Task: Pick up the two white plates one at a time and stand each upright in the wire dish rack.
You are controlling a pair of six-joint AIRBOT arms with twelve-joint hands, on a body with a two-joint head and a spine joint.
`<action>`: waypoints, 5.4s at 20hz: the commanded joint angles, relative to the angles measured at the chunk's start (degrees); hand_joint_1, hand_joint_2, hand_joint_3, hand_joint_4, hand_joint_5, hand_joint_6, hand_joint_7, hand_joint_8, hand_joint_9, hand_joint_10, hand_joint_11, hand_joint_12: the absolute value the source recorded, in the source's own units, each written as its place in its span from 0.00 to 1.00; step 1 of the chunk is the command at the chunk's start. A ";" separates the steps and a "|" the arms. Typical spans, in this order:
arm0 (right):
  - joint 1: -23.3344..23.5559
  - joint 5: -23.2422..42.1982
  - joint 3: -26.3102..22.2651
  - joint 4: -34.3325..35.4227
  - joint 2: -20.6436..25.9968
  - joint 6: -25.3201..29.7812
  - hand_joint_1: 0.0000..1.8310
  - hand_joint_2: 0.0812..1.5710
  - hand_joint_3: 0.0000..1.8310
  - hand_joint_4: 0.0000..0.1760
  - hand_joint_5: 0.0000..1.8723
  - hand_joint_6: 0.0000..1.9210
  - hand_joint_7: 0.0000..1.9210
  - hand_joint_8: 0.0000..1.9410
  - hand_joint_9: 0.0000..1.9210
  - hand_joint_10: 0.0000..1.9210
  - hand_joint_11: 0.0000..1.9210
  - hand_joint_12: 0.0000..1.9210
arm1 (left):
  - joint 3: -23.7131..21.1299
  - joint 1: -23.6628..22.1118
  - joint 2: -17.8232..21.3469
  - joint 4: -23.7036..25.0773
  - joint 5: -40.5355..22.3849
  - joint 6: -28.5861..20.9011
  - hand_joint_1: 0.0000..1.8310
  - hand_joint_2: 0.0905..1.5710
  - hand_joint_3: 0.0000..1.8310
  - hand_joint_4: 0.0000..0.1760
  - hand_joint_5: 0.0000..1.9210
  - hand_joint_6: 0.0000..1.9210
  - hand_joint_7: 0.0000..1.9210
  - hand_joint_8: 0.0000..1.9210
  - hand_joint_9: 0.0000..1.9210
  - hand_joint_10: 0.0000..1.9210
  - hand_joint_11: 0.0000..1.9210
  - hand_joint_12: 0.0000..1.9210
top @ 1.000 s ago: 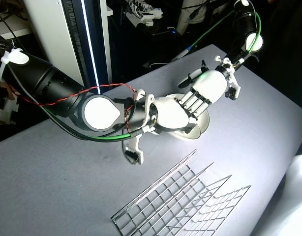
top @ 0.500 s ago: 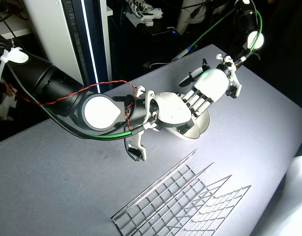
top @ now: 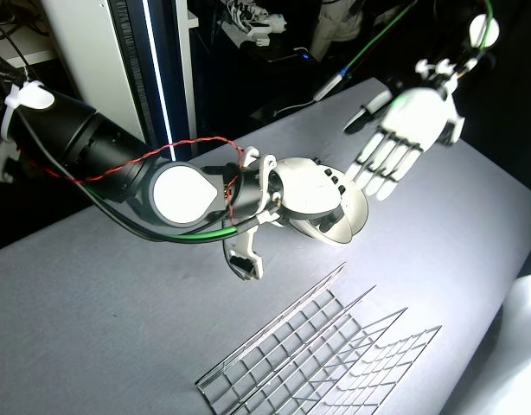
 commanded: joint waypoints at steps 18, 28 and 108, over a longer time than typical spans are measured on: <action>10.59 2.33 -11.62 8.96 10.26 0.33 0.75 0.69 0.00 0.00 0.50 0.56 0.53 0.43 0.48 0.60 0.38 0.60 | -2.51 -8.69 13.53 4.58 -3.64 -8.22 0.00 0.77 0.00 0.00 0.00 0.00 0.00 0.00 0.00 0.00 0.00 0.00; 15.45 -2.89 -14.44 23.02 12.67 2.24 0.75 0.69 0.00 0.00 0.49 0.56 0.54 0.43 0.48 0.59 0.37 0.59 | 0.82 -7.93 11.57 2.69 -5.47 -7.37 0.00 0.77 0.00 0.00 0.00 0.00 0.00 0.00 0.00 0.00 0.00 0.00; 1.87 -6.72 4.05 56.48 15.75 1.49 0.75 0.69 0.00 0.00 0.48 0.56 0.53 0.46 0.49 0.59 0.38 0.57 | -12.95 18.53 2.35 -15.34 18.35 9.04 0.00 0.78 0.00 0.00 0.01 0.00 0.00 0.00 0.00 0.00 0.00 0.00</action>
